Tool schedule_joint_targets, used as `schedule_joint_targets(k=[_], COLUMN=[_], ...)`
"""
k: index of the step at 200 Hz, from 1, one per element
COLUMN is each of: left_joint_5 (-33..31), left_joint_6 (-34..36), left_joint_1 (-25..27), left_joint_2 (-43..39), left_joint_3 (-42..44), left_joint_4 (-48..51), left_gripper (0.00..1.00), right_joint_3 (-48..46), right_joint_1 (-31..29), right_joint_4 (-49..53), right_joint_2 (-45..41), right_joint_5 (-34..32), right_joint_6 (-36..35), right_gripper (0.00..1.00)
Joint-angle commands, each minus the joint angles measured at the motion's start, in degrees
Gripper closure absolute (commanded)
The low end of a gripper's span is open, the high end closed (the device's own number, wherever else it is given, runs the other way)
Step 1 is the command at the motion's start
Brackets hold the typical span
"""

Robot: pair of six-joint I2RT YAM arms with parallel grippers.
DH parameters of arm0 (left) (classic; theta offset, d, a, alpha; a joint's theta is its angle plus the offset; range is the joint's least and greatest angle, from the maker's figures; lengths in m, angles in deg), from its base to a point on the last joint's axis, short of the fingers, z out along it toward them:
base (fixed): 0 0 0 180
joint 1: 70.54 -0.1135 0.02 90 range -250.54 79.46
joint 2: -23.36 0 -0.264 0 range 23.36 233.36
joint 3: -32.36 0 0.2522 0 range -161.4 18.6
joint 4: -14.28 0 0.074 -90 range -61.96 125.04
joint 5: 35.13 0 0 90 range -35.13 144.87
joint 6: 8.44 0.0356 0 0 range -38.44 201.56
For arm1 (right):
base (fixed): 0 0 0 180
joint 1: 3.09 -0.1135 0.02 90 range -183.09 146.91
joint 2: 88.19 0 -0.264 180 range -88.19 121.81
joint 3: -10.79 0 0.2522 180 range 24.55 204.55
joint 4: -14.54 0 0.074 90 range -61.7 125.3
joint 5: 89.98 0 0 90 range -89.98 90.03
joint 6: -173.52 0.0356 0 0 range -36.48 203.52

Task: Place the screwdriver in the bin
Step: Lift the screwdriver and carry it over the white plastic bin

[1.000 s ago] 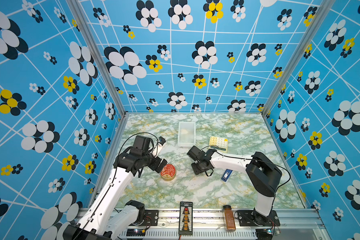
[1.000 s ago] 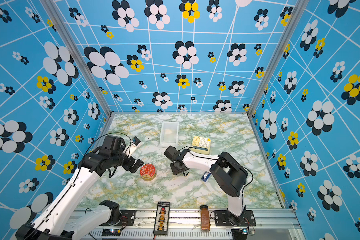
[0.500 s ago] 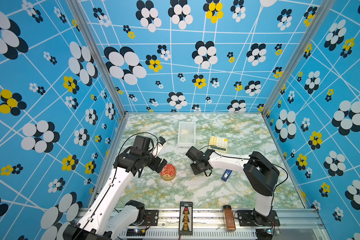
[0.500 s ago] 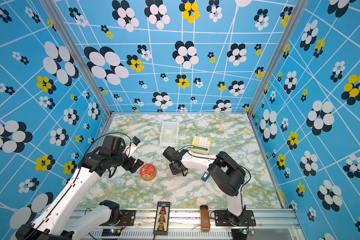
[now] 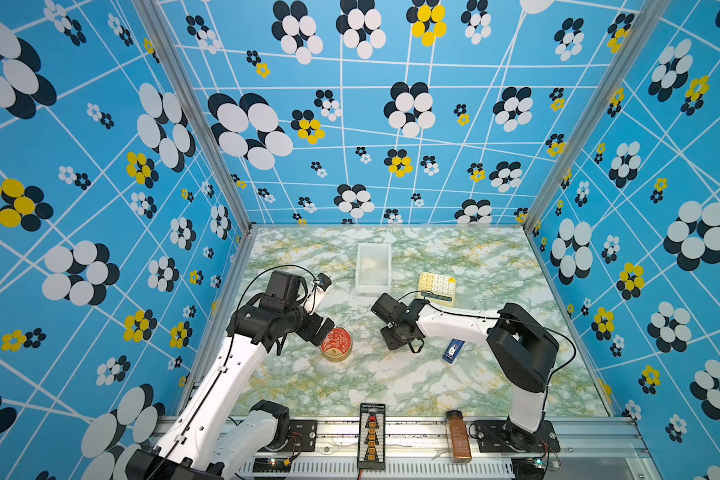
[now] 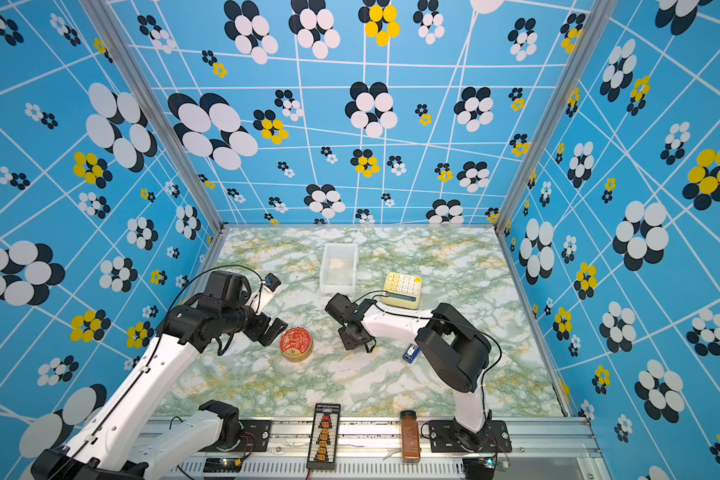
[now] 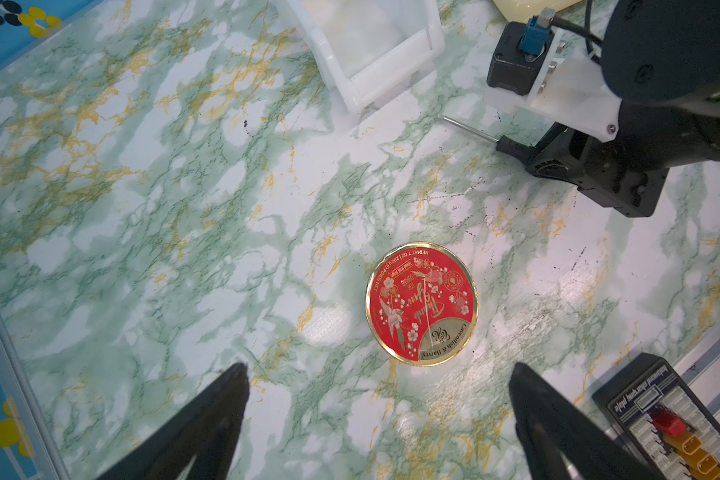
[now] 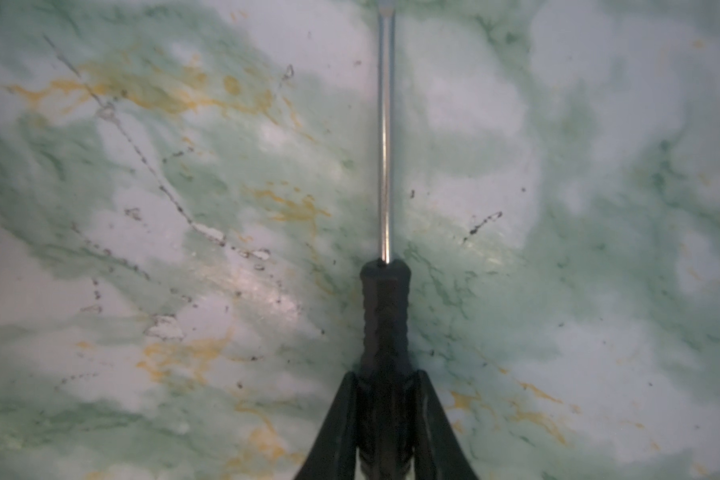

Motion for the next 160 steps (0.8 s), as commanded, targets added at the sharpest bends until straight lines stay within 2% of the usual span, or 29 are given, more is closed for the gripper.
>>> schedule_joint_targets(k=[1,115,160], left_joint_5=[-0.64,-2.22,-2.34], left_joint_6=[0.13,0.88,0.84], left_joint_1=[0.45,0.45,0.44], left_joint_2=[-0.81,-0.43,-0.5], left_joint_3=[-1.51,-2.66,-3.25], left_joint_4=[1.16,1.34,1.6], left_gripper=[0.01,0.01,0.01], right_joint_3=[-0.15,0.43,10.57], right_joint_1=[-0.41,-0.4,-0.16], right_joint_4=[2.96,7.62,12.41], right_joint_2=[-2.11,-7.72,-5.38], right_joint_5=[0.25,4.01,1.77], right_joint_6=[-1.05,-3.55,-5.8], right_gripper=[0.81,0.82,0.82])
